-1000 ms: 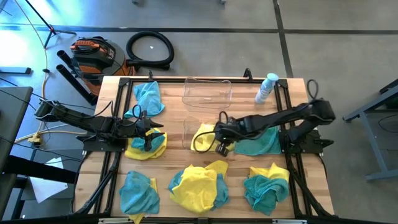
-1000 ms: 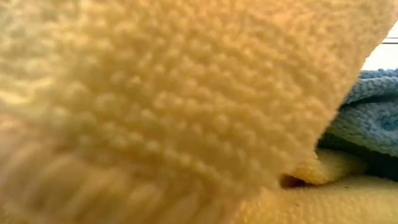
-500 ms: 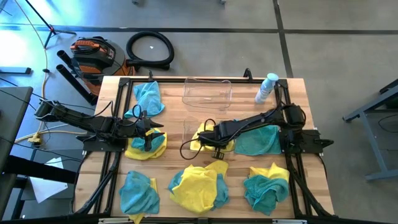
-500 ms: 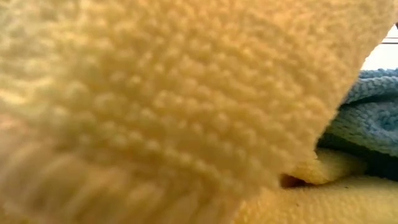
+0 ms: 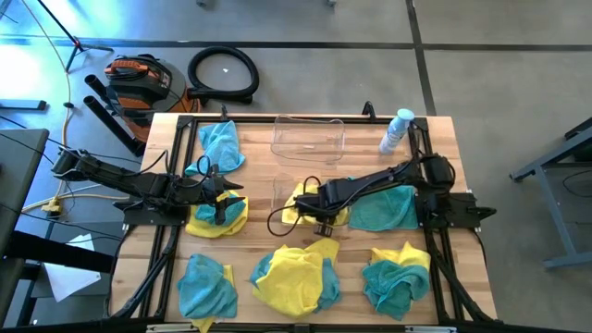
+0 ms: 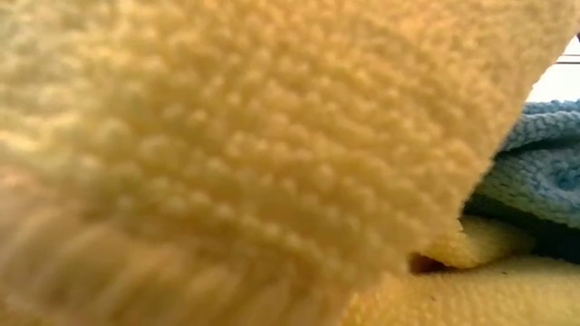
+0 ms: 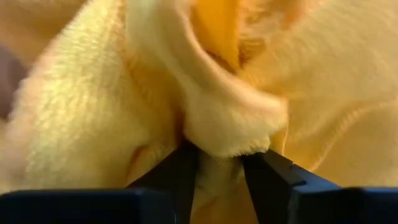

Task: Sort microfiber towel by color & place in baskets
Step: Put the yellow towel into the bottom transparent bin, then put the blue towel into the top transparent bin

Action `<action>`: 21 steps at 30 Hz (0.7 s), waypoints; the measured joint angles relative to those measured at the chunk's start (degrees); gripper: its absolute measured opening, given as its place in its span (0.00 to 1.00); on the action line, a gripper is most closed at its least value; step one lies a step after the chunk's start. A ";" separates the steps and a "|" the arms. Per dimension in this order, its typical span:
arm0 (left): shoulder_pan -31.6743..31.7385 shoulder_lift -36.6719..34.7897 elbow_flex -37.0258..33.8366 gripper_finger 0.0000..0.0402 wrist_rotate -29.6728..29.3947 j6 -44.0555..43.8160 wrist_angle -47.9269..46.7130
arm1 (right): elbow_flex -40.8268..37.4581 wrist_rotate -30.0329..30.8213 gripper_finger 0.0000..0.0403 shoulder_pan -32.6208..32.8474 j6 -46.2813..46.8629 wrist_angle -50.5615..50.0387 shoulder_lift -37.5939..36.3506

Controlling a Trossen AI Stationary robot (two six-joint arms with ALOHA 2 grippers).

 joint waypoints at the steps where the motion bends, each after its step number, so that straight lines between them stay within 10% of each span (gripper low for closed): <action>1: 0.00 0.00 0.00 0.38 0.00 -0.01 0.00 | 0.00 0.01 0.32 0.00 0.49 -0.40 -0.86; 14: 0.00 0.01 0.00 0.38 -0.02 -0.55 0.05 | -1.17 13.66 0.32 4.44 4.61 0.46 -18.43; 21: 0.00 0.01 0.00 0.38 -0.02 -2.93 0.07 | -22.61 17.24 0.32 11.02 11.86 18.38 -33.89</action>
